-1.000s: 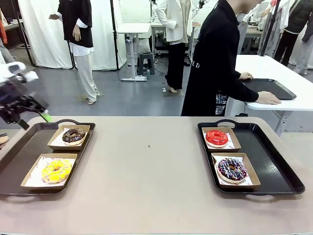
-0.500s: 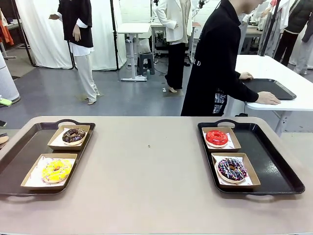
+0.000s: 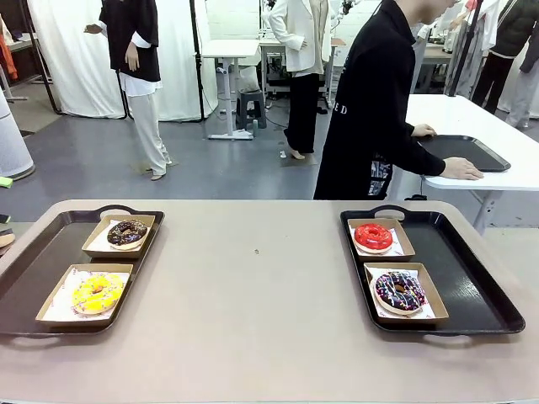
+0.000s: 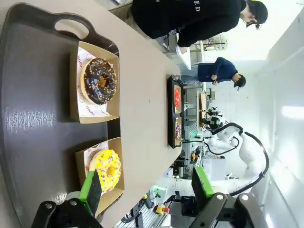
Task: Individually package the donuts and arrange them on the tray.
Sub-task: Place the picked Paper togo box on the Handle tray.
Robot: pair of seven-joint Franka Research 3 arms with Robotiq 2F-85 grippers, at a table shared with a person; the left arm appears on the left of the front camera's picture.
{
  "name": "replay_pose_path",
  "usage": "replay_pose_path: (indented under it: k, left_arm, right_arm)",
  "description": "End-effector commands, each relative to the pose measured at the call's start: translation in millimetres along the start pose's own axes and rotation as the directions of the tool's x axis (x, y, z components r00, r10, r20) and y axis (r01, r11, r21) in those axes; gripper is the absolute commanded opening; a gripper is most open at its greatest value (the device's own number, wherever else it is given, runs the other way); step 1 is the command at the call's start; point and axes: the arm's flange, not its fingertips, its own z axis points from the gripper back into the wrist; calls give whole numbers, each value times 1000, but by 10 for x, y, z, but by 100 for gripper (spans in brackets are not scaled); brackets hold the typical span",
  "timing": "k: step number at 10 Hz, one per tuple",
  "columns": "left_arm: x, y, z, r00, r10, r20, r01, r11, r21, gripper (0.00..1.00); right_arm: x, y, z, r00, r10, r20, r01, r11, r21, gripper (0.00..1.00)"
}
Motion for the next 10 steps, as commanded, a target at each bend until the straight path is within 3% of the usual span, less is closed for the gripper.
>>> replay_pose_path:
  k: [1,4,5,10]
  left_arm:
    - [-31,-4,-16,1000,-15,-1,15,1000,-3,100]
    - [-17,-82,-131,999,-43,-19,44,998,41,100]
    - [4,-12,-40,1000,-3,-8,3,1000,1,100]
    - [4,-12,-40,1000,-3,-8,3,1000,1,100]
  right_arm:
    - [4,17,-23,1000,-13,17,13,1000,1,100]
    - [4,17,-23,1000,-13,17,13,1000,1,100]
    - [4,17,-23,1000,-13,17,13,1000,1,100]
    - [4,17,-23,1000,-13,17,13,1000,1,100]
